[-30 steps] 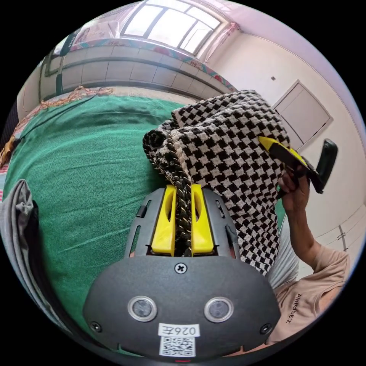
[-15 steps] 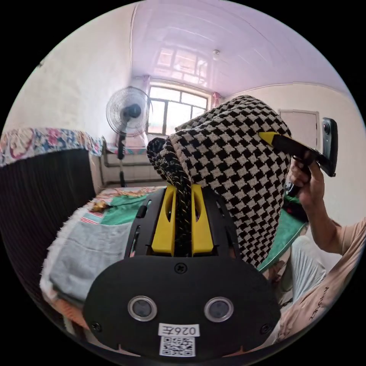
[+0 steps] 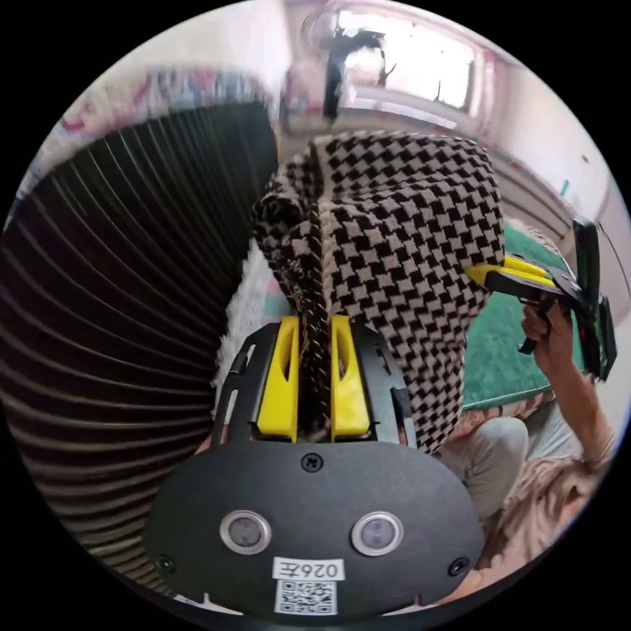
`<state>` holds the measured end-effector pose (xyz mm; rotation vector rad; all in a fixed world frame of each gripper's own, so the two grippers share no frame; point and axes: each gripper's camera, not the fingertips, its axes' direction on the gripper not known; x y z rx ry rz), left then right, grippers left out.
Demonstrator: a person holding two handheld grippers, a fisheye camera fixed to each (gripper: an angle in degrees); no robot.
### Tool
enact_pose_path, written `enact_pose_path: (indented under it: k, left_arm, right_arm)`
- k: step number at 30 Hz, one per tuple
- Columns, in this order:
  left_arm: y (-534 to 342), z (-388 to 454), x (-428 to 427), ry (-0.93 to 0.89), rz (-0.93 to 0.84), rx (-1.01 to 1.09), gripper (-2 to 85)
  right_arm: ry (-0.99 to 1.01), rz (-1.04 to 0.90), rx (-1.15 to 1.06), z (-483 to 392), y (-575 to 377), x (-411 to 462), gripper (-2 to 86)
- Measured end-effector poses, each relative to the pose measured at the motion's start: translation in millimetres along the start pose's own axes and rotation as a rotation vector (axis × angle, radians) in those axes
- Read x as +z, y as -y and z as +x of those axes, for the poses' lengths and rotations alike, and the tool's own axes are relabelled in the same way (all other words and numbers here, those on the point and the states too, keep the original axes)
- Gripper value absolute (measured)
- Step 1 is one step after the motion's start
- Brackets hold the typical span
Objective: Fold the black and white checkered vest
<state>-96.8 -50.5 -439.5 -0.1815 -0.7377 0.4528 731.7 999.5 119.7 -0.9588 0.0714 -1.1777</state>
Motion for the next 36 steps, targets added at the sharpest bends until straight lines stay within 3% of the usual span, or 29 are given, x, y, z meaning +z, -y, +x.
enact_pose_path:
  k: [4,7,10,12,14,15,18,21,24,30,36]
  left_arm:
    - [-38,-6,-61,-0.103,0.272,-0.126,7.3]
    - [-90,26,-125,0.002,0.523,-0.173,0.8]
    - [-128,91,-153,0.034,0.688,-0.03,-0.6]
    - [-129,135,-141,0.098,0.655,0.078,-0.8]
    - [-116,176,-107,0.248,0.514,0.193,-0.9]
    - [-102,197,-71,0.373,0.353,0.255,-0.9]
    - [-106,222,-58,0.499,0.402,0.233,-1.0]
    - [-91,220,-97,0.361,0.344,0.075,-1.0]
    - [-107,239,-162,0.177,0.539,-0.003,-1.0]
    - [-115,372,-261,-0.291,0.775,0.263,-1.0]
    - [-61,548,-291,-0.864,0.673,0.55,-0.8]
  right_arm:
    - [-0.122,0.028,-0.136,10,-38,-2,-0.3]
    - [-0.18,0.085,-0.201,4,-72,-35,-0.8]
    - [-0.204,0.16,-0.25,-8,-111,-77,-0.9]
    - [-0.235,0.196,-0.281,-18,-135,-101,-0.9]
    - [-0.314,0.233,-0.317,-34,-166,-133,-0.9]
    - [-0.338,0.241,-0.327,-38,-174,-142,-0.9]
    - [-0.482,0.284,-0.375,-55,-207,-186,-1.0]
    - [-0.645,0.387,-0.369,-64,-235,-242,-1.0]
    - [-0.809,0.518,-0.248,-57,-250,-297,-1.1]
    - [-0.82,0.531,-0.002,-13,-243,-421,-1.3]
    - [-0.975,0.667,0.404,59,-269,-585,-1.3]
